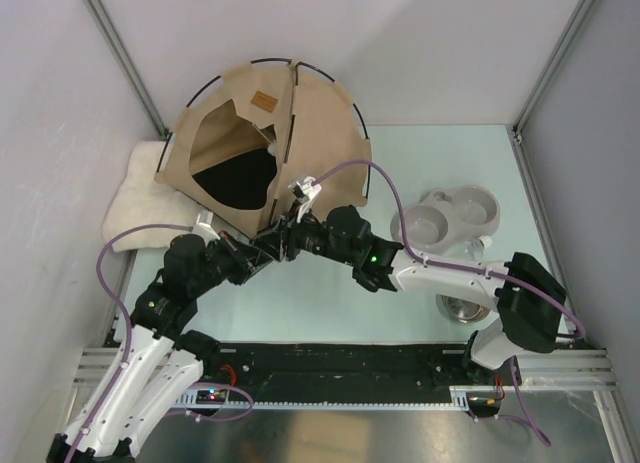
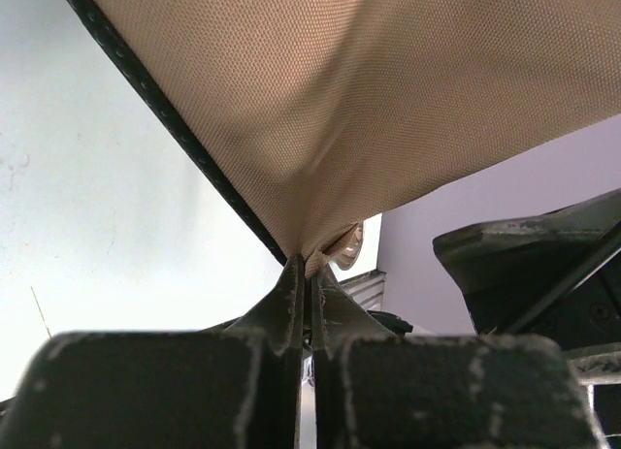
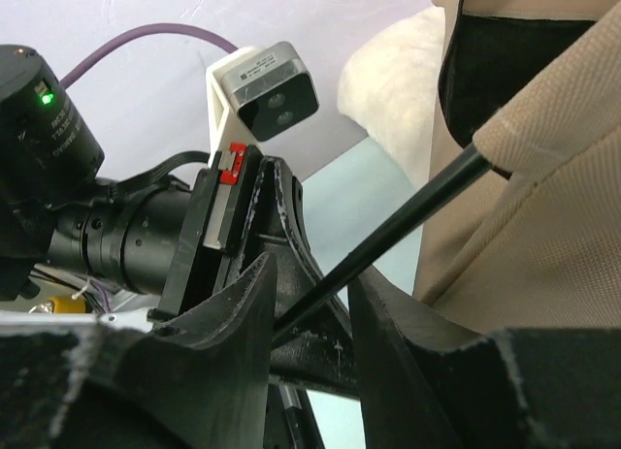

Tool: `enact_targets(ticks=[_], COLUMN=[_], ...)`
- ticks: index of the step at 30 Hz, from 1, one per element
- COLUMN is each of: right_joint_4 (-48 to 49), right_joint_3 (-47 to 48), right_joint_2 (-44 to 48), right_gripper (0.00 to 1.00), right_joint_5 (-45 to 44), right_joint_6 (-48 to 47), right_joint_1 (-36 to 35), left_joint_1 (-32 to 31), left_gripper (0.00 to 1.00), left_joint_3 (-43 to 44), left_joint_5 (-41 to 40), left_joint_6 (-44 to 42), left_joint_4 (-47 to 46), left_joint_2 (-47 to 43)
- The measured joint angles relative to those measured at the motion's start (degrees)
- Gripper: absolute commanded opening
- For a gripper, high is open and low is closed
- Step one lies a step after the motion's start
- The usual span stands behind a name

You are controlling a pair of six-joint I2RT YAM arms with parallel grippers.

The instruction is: Set up the pet tent

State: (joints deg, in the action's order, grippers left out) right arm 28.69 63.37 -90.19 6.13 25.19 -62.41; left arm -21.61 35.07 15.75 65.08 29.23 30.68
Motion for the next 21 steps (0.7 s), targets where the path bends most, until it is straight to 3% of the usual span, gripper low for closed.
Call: enact_targets(ticks=[10, 21], right_joint_4=[-3.2, -3.4], right_joint_3=[-3.0, -3.4], right_joint_2=[3.8, 4.0], right_gripper=[0.5, 0.45], right_joint_5=[2.4, 8.5], right_joint_6=[-0.1, 2.2], right_joint_1=[-0.1, 0.0], left_joint_1=[0.0, 0.0], left_gripper=[0.0, 0.0], left_joint_3=[-0.2, -1.1], left_joint_5=[0.0, 0.0], left_joint_6=[-0.1, -1.1], left_joint_4=[-0.6, -1.0], left_joint_2=[-0.1, -0.5])
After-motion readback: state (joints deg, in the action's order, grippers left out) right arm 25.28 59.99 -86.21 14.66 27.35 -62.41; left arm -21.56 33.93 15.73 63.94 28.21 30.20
